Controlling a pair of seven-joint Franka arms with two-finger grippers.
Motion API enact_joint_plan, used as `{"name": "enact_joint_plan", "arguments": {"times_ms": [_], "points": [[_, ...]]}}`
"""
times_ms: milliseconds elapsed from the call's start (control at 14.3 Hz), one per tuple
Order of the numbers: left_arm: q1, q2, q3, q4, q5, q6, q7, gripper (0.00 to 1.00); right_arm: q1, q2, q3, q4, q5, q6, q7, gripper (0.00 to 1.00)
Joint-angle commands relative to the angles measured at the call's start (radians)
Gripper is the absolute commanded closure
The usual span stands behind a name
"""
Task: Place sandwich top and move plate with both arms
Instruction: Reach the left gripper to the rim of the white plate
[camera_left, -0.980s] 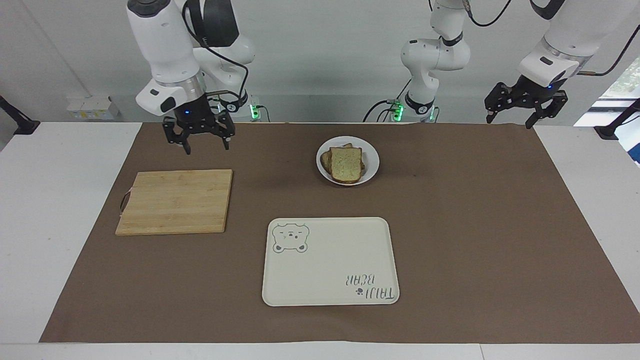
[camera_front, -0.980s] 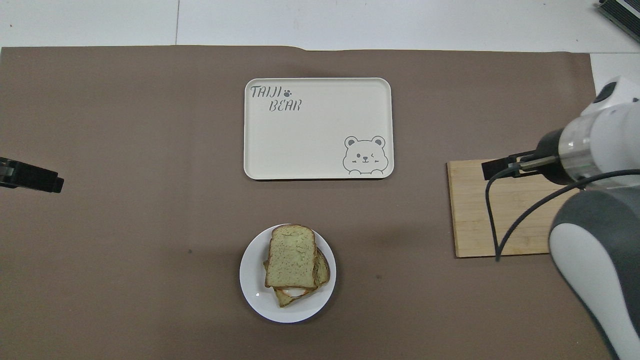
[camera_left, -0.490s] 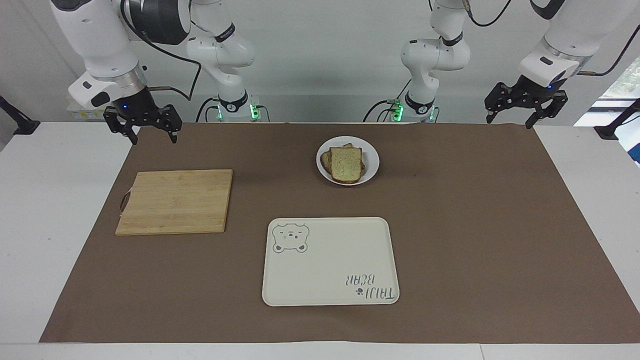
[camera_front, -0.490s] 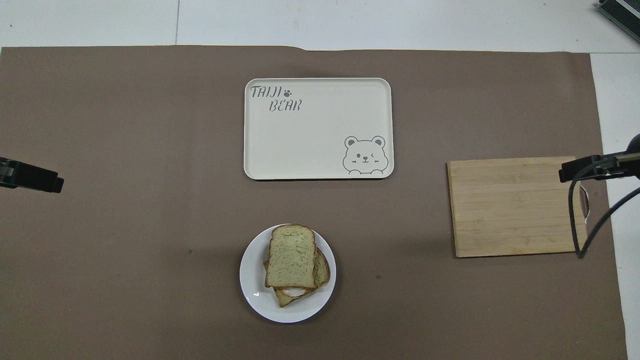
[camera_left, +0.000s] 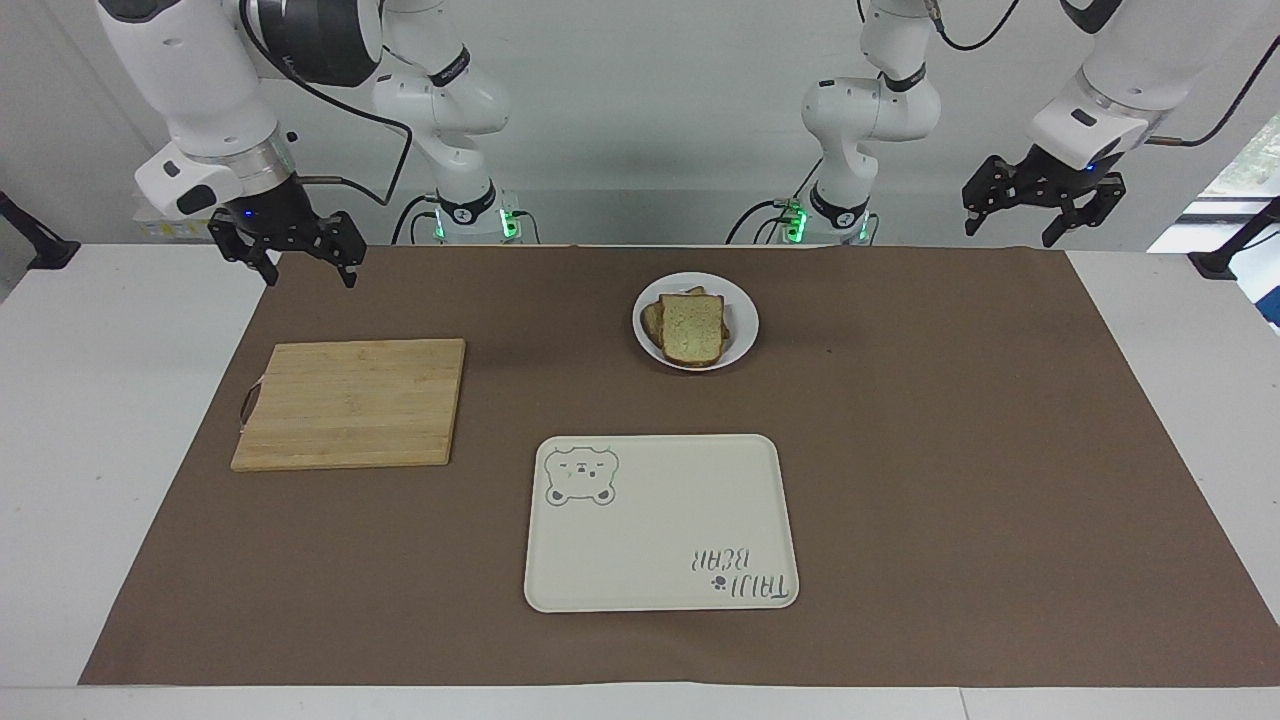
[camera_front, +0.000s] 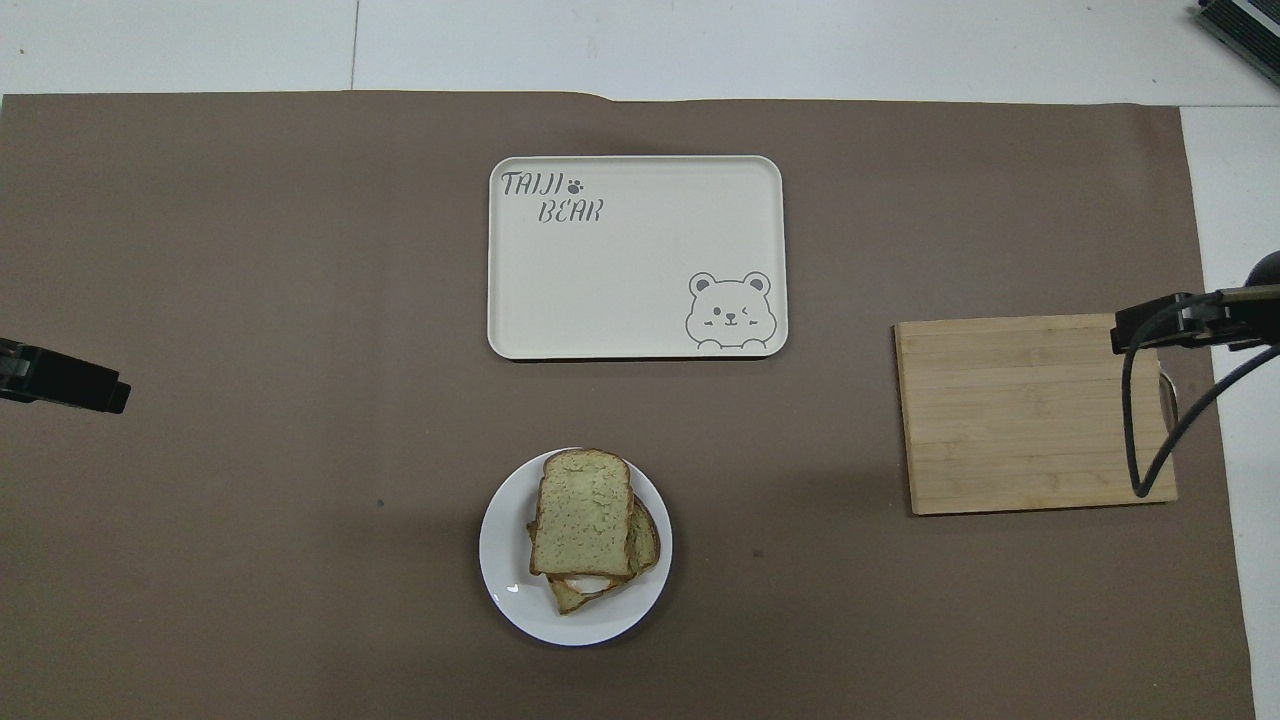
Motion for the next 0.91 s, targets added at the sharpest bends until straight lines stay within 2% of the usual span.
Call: {"name": "enact_joint_plan", "arguments": {"times_ms": [0,210,350,560,840], "points": [[-0.029,-0.033,-0.003,-0.037,-0.022,0.043,-0.021,0.0,0.002,0.014,0.009,0.028,-0.006,-0.019,0.015,0.0],[-0.024,-0.051,-0.001,-0.092,-0.106,0.097,-0.014,0.0,-0.001,0.014,0.009,0.028,-0.006,-0.019,0.015,0.0],[-0.027,-0.094,-0.003,-0.199,-0.156,0.179,-0.01,0.0,-0.001,0.014,0.009,0.028,-0.006,-0.019,0.015,0.0],[-0.031,-0.126,-0.003,-0.35,-0.315,0.267,-0.005,0.0,-0.001,0.014,0.009,0.028,-0.006,-0.019,0.015,0.0],[-0.054,-0.157,-0.003,-0.583,-0.47,0.523,0.085,0.0,-0.001,0.014,0.009,0.028,-0.005,-0.021,0.015,0.0]]}}
